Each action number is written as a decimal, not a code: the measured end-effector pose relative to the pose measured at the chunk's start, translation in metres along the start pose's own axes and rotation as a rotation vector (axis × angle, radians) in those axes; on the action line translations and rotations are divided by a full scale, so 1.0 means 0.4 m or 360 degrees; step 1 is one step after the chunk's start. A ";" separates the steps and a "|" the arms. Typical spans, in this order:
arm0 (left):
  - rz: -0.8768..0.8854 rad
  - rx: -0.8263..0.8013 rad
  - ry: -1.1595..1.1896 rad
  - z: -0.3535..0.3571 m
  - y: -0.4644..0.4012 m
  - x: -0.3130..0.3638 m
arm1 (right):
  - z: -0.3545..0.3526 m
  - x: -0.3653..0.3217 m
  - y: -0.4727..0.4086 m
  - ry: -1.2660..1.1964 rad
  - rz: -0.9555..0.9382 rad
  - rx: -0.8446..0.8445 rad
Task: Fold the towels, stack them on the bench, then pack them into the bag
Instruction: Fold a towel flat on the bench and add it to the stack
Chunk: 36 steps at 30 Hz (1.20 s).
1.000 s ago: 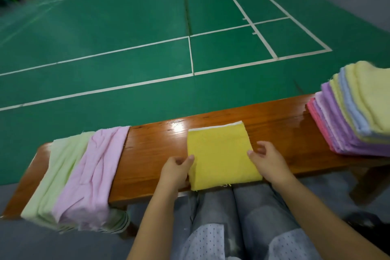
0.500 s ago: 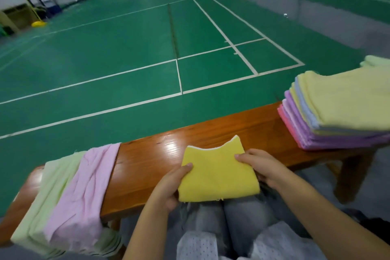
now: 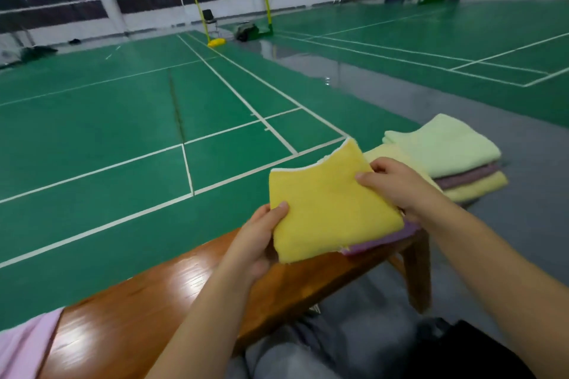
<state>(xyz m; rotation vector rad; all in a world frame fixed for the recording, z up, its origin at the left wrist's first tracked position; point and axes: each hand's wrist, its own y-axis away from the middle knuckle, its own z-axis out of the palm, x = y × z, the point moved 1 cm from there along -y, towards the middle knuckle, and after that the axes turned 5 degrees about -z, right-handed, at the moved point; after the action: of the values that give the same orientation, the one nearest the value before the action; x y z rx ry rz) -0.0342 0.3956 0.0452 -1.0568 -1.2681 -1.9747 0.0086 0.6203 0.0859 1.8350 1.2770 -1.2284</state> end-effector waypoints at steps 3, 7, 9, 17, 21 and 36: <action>-0.0010 -0.0105 -0.0053 0.087 -0.050 0.042 | -0.086 0.018 -0.047 0.0058 0.0031 0.0132; -0.0016 -0.0161 -0.0207 0.182 -0.119 0.075 | -0.178 0.047 -0.105 0.0229 0.0105 0.0246; -0.0034 -0.0181 -0.0270 0.219 -0.145 0.081 | -0.204 0.064 -0.129 0.0331 0.0144 0.0266; -0.0130 -0.0033 -0.0542 0.261 -0.209 0.083 | -0.215 0.118 -0.171 0.0682 0.0229 0.0173; 0.0022 0.0180 -0.0766 0.241 -0.228 0.057 | -0.208 0.126 -0.179 0.0772 0.0276 0.0091; -0.0031 0.0165 -0.0306 0.215 -0.240 0.018 | -0.186 0.092 -0.212 0.0758 -0.0017 -0.0018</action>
<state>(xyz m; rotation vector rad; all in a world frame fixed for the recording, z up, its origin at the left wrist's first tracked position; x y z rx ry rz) -0.0864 0.5123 0.0263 -1.2091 -1.4703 -1.8349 -0.0395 0.7288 0.0859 2.1954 1.5338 -0.8071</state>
